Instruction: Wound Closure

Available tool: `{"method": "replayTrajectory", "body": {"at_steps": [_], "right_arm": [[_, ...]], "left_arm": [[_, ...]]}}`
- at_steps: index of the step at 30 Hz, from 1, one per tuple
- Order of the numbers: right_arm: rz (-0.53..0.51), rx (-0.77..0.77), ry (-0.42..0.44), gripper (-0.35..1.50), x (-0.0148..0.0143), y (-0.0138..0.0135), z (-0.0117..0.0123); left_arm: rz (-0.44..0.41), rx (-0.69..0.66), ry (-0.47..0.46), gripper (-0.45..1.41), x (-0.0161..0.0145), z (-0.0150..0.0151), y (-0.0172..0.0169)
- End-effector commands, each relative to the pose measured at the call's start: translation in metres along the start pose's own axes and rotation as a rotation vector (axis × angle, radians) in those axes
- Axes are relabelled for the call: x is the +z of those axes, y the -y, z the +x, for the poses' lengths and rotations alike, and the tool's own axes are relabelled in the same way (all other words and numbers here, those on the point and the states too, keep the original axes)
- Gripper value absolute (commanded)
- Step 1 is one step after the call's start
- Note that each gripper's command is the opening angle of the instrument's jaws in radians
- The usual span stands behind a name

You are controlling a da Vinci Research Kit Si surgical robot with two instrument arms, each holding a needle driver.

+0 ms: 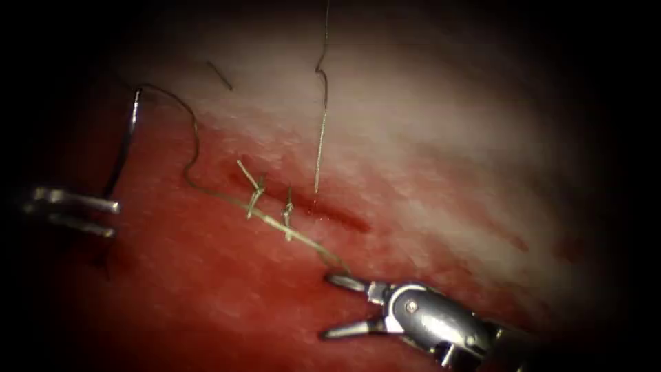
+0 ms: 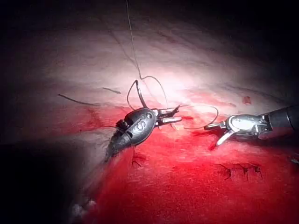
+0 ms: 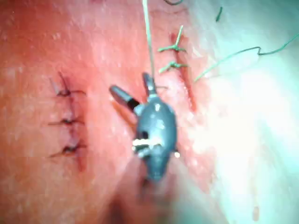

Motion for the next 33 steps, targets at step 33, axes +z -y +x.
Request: {"method": "replayTrajectory", "body": {"at_steps": [33], "right_arm": [[-0.037, -0.048, -0.016, 1.08, 0.0008, -0.0025, -0.0032]], "left_arm": [[0.018, -0.003, 0.015, -0.45, -0.0024, 0.0004, 0.0012]]}}
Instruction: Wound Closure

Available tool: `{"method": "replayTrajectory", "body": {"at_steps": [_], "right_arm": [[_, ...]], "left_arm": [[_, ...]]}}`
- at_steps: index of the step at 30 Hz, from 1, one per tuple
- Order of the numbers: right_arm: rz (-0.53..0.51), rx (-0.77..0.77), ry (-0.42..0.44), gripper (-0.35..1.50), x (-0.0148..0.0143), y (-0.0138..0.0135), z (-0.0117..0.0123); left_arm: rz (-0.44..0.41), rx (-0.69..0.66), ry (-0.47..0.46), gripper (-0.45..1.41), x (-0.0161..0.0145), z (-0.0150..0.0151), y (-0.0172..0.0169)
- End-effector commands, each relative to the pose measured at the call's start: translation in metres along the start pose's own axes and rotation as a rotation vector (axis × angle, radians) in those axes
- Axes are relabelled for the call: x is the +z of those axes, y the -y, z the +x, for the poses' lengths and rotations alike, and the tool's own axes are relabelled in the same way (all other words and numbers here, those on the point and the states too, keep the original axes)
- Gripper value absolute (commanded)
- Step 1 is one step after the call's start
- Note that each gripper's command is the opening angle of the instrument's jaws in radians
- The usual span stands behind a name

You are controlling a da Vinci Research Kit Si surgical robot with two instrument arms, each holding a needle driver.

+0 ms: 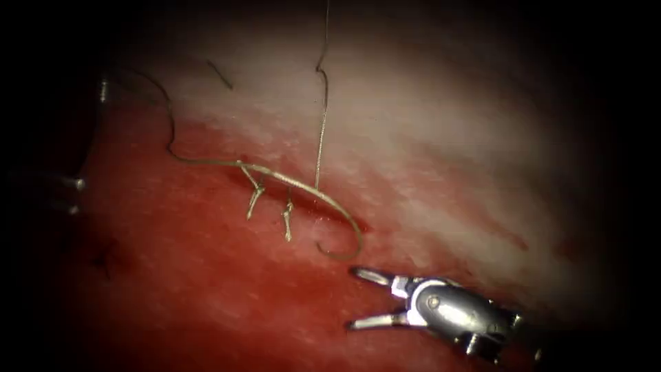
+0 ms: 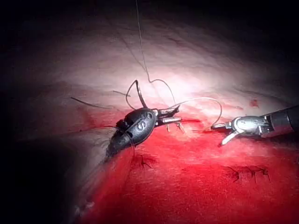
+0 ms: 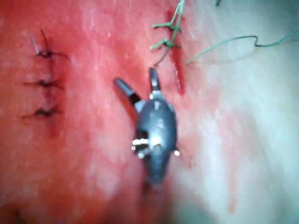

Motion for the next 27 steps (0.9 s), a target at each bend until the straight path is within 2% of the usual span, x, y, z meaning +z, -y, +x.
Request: {"method": "replayTrajectory", "body": {"at_steps": [1, 6, 10, 11, 12, 13, 14, 15, 19, 22, 27], "right_arm": [[-0.013, 0.0, -0.003, 1.08, 0.002, -0.0009, -0.0006], [-0.042, 0.025, -0.001, 1.09, 0.0044, -0.0021, -0.0016], [-0.046, 0.045, -0.009, 1.08, 0.0043, -0.0021, -0.0014], [-0.046, 0.046, -0.009, 1.01, 0.0043, -0.0021, -0.0013], [-0.049, 0.046, -0.008, 0.89, 0.0043, -0.0021, -0.0012], [-0.04, 0.059, -0.012, 0.54, 0.0043, -0.002, -0.0011], [-0.027, 0.06, -0.017, 0.05, 0.0042, -0.002, -0.001], [-0.016, 0.06, -0.025, -0.35, 0.004, -0.002, -0.0009], [0.01, 0.068, 0.014, -0.35, 0.0033, -0.0015, -0.0004], [0.032, 0.066, 0.039, -0.35, 0.0025, 0.0001, 0.0001], [0.087, 0.066, 0.029, -0.35, 0.001, 0.0055, 0.0025]], "left_arm": [[-0.002, 0.0, -0.003, -0.45, 0.0006, -0.0006, 0.0002], [0.0, 0.002, -0.002, -0.45, 0.0007, -0.0008, 0.0], [-0.001, 0.003, -0.003, -0.45, 0.001, -0.0008, 0.0], [0.0, 0.003, -0.002, -0.45, 0.0011, -0.0009, 0.0], [-0.001, 0.004, -0.004, -0.45, 0.0012, -0.0009, 0.0], [-0.001, 0.005, -0.005, -0.45, 0.0014, -0.001, -0.0001], [0.0, 0.006, -0.005, -0.45, 0.0015, -0.0011, -0.0002], [0.001, 0.007, -0.004, -0.45, 0.0017, -0.0011, -0.0002], [-0.003, 0.01, -0.01, -0.45, 0.0023, -0.0014, -0.0004], [-0.003, 0.013, -0.012, -0.45, 0.0026, -0.0018, -0.0004], [-0.004, 0.018, -0.014, -0.45, 0.0028, -0.0032, 0.0005]]}}
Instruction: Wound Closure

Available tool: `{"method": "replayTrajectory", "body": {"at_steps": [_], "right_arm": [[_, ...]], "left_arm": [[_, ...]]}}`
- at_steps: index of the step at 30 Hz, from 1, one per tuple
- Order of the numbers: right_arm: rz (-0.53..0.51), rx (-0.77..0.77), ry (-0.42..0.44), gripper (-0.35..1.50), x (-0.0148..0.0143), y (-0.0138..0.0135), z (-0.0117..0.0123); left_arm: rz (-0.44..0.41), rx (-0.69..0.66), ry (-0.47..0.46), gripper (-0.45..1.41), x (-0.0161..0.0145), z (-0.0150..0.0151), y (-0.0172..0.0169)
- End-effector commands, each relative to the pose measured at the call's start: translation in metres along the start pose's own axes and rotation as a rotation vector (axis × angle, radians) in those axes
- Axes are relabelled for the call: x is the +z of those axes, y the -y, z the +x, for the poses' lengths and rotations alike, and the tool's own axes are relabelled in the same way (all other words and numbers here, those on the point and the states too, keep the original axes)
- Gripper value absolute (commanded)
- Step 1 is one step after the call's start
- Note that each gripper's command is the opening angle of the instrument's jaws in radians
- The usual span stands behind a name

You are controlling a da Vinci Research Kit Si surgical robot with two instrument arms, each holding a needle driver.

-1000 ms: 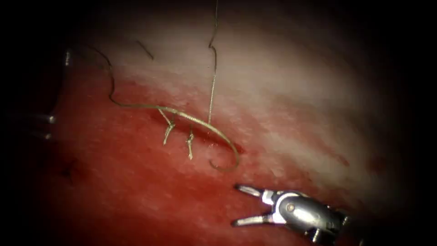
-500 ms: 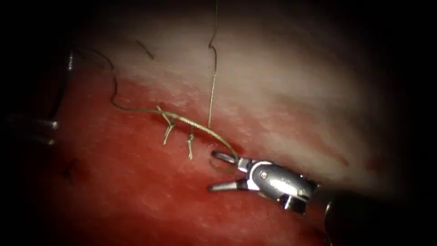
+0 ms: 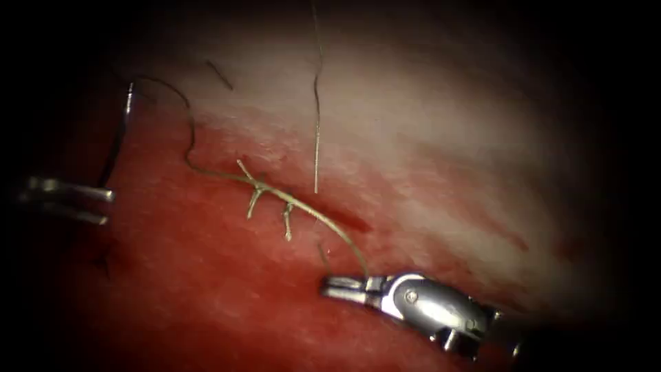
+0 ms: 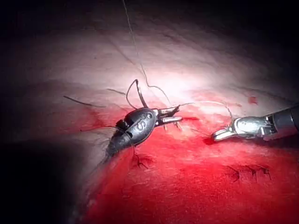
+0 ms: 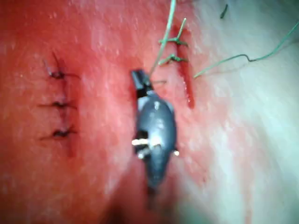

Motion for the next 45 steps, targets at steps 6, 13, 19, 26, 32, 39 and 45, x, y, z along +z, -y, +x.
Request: {"method": "replayTrajectory", "body": {"at_steps": [6, 13, 19, 26, 32, 39, 45], "right_arm": [[0.066, -0.015, -0.006, -0.35, 0.0008, 0.0081, 0.0026], [0.109, -0.032, -0.004, -0.35, 0.0028, 0.0145, 0.0052], [0.152, -0.048, 0.003, -0.35, 0.0044, 0.0181, 0.0062], [0.198, -0.053, -0.014, -0.35, 0.0054, 0.0213, 0.0085], [0.119, -0.093, -0.038, 1.21, 0.0053, 0.019, 0.0088], [0.048, -0.149, -0.006, 1.3, 0.0031, 0.0118, 0.0065], [-0.042, -0.185, 0.028, 1.26, 0.0012, 0.0049, 0.0044]], "left_arm": [[-0.001, -0.004, 0.0, -0.45, 0.0005, -0.0028, 0.0016], [-0.005, -0.029, -0.004, -0.45, -0.0006, -0.0052, 0.0037], [-0.003, -0.034, -0.011, -0.45, -0.0012, -0.0058, 0.0043], [-0.004, -0.034, -0.011, -0.45, -0.0013, -0.0061, 0.0046], [-0.006, -0.032, -0.013, -0.45, -0.0014, -0.0063, 0.0047], [-0.007, -0.031, -0.013, -0.45, -0.0014, -0.0064, 0.0046], [-0.007, -0.035, -0.013, -0.45, -0.0015, -0.0067, 0.0048]]}}
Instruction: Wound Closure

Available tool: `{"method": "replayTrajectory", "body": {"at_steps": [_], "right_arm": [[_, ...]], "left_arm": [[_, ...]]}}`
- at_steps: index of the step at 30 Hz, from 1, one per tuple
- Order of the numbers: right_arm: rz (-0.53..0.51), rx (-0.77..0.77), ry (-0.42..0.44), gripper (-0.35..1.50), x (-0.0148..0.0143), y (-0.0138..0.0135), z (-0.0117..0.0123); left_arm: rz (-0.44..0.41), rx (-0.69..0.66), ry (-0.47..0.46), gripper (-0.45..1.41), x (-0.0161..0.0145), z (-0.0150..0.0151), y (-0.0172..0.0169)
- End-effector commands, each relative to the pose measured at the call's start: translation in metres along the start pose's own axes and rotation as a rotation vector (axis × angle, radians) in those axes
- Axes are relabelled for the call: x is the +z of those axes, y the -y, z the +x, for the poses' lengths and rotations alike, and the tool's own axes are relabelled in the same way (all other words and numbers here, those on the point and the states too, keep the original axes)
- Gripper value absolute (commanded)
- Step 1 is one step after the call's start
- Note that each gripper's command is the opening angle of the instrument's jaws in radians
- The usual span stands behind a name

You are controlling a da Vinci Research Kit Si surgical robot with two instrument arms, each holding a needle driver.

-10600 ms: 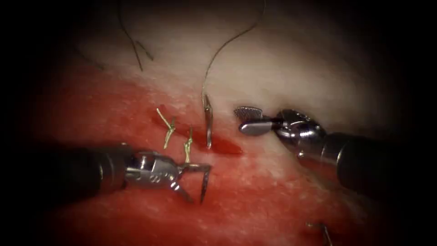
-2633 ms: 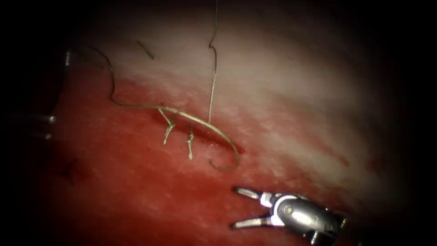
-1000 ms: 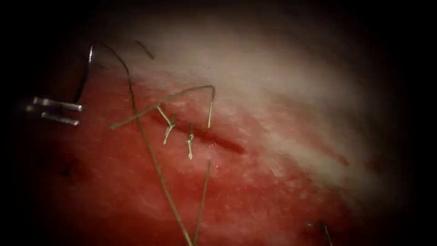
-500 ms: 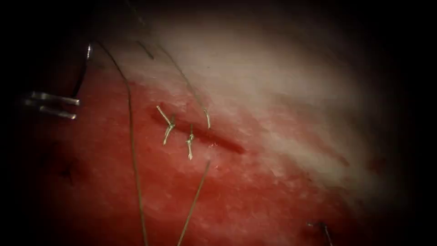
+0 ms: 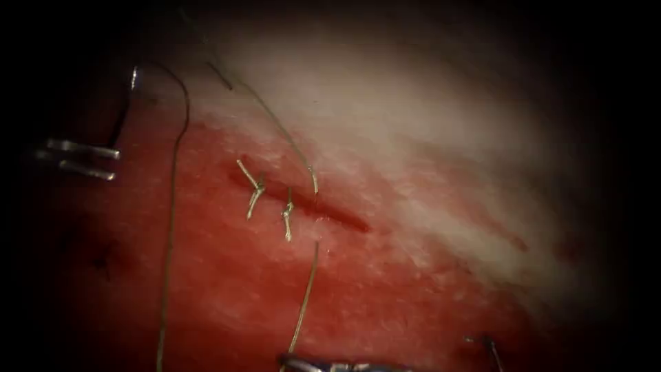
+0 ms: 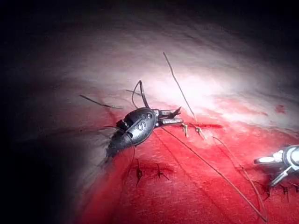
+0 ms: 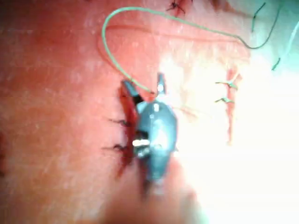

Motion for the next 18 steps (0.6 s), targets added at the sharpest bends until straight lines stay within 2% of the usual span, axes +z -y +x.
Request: {"method": "replayTrajectory", "body": {"at_steps": [1, 5, 7, 15, 18], "right_arm": [[-0.017, -0.005, 0.0, 1.26, 0.0005, -0.002, -0.0016], [-0.078, -0.015, -0.002, 1.25, 0.002, -0.0062, -0.0045], [-0.096, -0.027, 0.001, 1.25, 0.0027, -0.0074, -0.0055], [-0.097, -0.066, 0.012, 1.2, 0.0054, -0.0088, -0.0097], [-0.095, -0.072, 0.019, 1.13, 0.0061, -0.0089, -0.0105]], "left_arm": [[0.001, 0.0, 0.0, -0.45, 0.0005, -0.0008, 0.0003], [0.004, -0.011, 0.002, -0.45, 0.0008, -0.0018, 0.0005], [0.007, -0.014, 0.004, -0.45, 0.0009, -0.0022, 0.0005], [0.009, -0.017, 0.003, -0.45, 0.0009, -0.0025, 0.0006], [0.007, -0.017, 0.005, -0.45, 0.0009, -0.0025, 0.0005]]}}
